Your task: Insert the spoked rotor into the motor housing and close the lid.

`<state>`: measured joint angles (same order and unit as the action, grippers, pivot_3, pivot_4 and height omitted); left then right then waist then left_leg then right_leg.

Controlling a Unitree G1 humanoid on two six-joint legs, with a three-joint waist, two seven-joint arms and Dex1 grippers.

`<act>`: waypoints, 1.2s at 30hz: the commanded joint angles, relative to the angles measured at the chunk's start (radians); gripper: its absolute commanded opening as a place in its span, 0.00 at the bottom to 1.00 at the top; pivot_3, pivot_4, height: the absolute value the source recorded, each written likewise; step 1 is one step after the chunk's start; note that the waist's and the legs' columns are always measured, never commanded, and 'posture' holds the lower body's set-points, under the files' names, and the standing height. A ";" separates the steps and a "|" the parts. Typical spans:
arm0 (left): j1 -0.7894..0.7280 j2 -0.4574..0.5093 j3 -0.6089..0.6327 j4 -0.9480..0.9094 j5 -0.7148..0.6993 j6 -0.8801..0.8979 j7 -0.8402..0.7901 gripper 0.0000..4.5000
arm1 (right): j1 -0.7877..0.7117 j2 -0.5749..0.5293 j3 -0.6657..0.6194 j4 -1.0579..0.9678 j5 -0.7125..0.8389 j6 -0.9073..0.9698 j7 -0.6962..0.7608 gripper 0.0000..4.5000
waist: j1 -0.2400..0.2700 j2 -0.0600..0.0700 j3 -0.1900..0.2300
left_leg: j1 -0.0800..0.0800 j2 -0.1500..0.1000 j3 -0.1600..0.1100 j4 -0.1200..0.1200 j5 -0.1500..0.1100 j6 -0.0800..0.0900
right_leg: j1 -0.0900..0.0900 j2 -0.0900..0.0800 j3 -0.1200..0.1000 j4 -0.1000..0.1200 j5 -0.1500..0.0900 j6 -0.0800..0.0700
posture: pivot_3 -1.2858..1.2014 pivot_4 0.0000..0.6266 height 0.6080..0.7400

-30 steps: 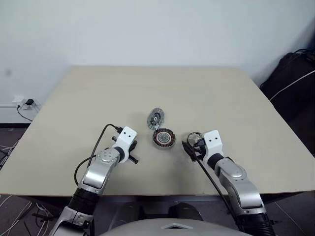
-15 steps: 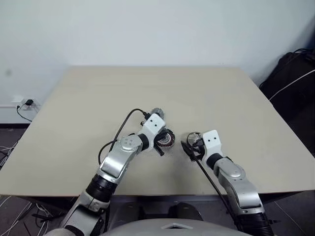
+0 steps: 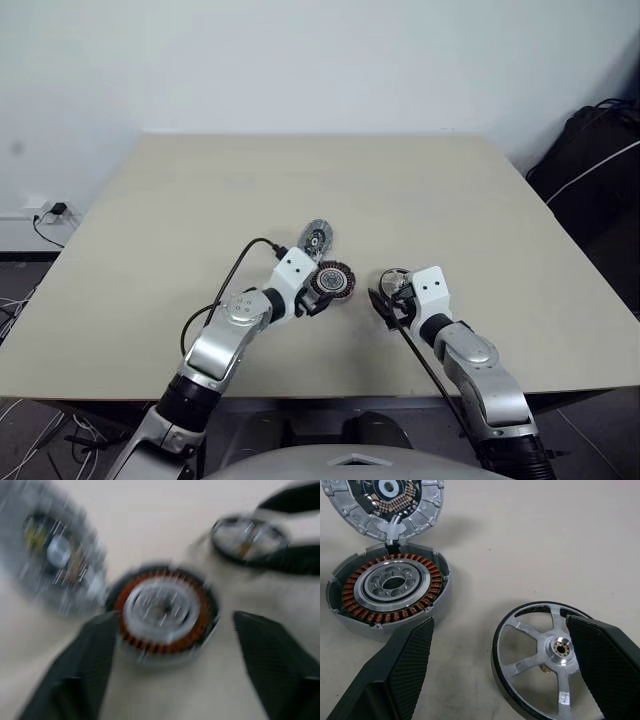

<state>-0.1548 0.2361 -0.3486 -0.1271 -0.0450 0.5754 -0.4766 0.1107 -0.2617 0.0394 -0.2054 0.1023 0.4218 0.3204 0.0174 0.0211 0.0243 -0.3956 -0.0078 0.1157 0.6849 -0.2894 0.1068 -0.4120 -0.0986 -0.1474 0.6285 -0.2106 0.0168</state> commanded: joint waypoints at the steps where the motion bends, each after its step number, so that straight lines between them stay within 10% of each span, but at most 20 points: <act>1: 0.034 0.017 0.044 -0.056 0.012 -0.003 0.036 0.87 | -0.021 -0.001 -0.009 -0.019 0.004 -0.019 0.000 1.00 | 0.001 0.000 0.000 | 0.000 0.000 0.000 0.000 0.000 0.000 | 0.000 0.000 0.000 0.000 0.000 0.000 | 0.52 0.00 1.00; 33: -0.008 -0.035 0.119 0.212 0.072 -0.069 0.172 0.87 | -0.038 0.007 0.011 -0.009 0.004 -0.021 0.000 1.00 | 0.003 0.000 0.000 | 0.000 0.000 0.000 0.000 0.000 0.000 | 0.000 0.000 0.000 0.000 0.000 0.000 | 0.52 0.00 1.00; 36: 0.001 -0.033 0.114 0.197 0.078 -0.056 0.167 0.67 | -0.035 0.006 0.011 -0.011 0.004 -0.021 -0.002 1.00 | 0.003 0.000 0.000 | 0.000 0.000 0.000 0.000 0.000 0.000 | 0.000 0.000 0.000 0.000 0.000 0.000 | 0.52 0.00 1.00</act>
<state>-0.1422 0.1987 -0.2328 0.1004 0.0214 0.5139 -0.3086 0.0845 -0.2595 0.0625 -0.1728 0.1018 0.4182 0.3237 0.0199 0.0210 0.0246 -0.3956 -0.0080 0.1156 0.6849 -0.2894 0.1066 -0.4121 -0.0990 -0.1478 0.6285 -0.2104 0.0172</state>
